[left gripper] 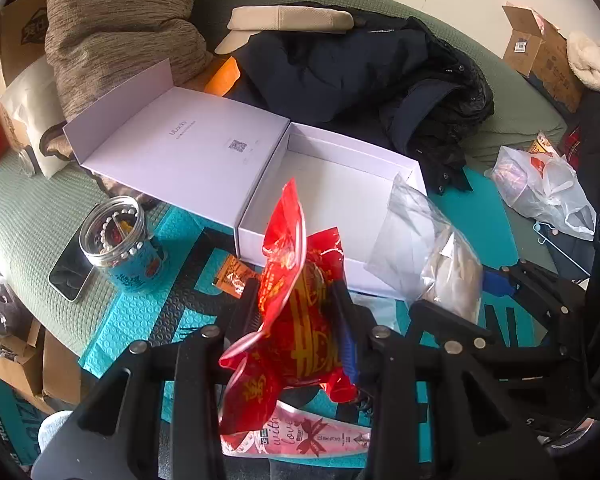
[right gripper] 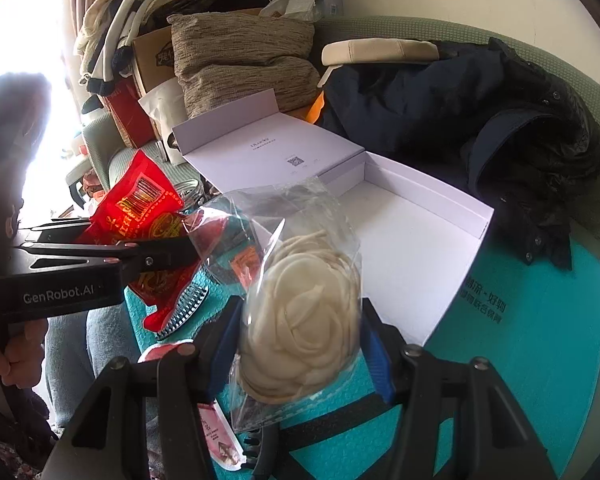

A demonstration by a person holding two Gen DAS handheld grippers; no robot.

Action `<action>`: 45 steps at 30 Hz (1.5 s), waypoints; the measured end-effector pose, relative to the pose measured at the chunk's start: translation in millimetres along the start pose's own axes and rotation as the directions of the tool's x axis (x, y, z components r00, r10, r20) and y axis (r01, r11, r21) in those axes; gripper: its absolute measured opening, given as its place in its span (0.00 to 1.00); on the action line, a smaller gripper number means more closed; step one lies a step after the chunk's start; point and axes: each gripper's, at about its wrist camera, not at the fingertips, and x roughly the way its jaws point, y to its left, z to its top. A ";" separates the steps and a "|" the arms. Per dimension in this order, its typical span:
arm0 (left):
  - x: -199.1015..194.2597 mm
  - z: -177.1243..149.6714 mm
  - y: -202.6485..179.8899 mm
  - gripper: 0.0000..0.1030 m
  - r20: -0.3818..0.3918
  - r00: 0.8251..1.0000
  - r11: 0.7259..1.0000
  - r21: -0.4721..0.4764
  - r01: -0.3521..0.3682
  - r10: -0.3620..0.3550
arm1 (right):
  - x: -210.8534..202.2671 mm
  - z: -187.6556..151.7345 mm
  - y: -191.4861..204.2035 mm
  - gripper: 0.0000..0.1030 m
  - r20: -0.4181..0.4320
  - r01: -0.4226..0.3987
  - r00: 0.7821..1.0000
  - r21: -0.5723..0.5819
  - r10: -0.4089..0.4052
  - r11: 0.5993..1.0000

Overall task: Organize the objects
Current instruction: 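Carry the red packet and rose bag over the open white box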

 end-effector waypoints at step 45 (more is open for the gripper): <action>174.8 153.2 -33.5 0.32 -0.054 0.998 0.983 0.177 0.052 -0.043 | 101.0 101.6 -104.2 0.55 0.040 0.160 0.987 -0.047 -0.158 0.986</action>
